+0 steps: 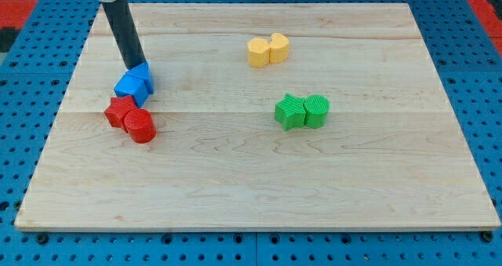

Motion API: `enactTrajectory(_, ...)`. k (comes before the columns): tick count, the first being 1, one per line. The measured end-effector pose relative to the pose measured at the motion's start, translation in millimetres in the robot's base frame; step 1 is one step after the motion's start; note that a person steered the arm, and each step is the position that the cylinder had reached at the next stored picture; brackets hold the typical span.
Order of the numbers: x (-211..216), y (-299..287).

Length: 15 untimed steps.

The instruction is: Move the yellow heart to the top of the green circle

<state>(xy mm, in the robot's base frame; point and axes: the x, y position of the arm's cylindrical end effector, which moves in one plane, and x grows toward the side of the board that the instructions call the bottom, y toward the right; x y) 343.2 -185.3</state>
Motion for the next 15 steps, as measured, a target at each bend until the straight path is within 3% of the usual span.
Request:
enactTrajectory(1, 0, 0)
enactTrajectory(2, -10, 40)
enactTrajectory(3, -27, 147)
enactTrajectory(4, -41, 210)
enactTrajectory(5, -62, 208)
enactTrajectory(7, -69, 290)
enactTrajectory(9, 0, 292)
enactTrajectory(11, -47, 259)
enactTrajectory(12, -48, 230)
enactTrajectory(15, -1, 258)
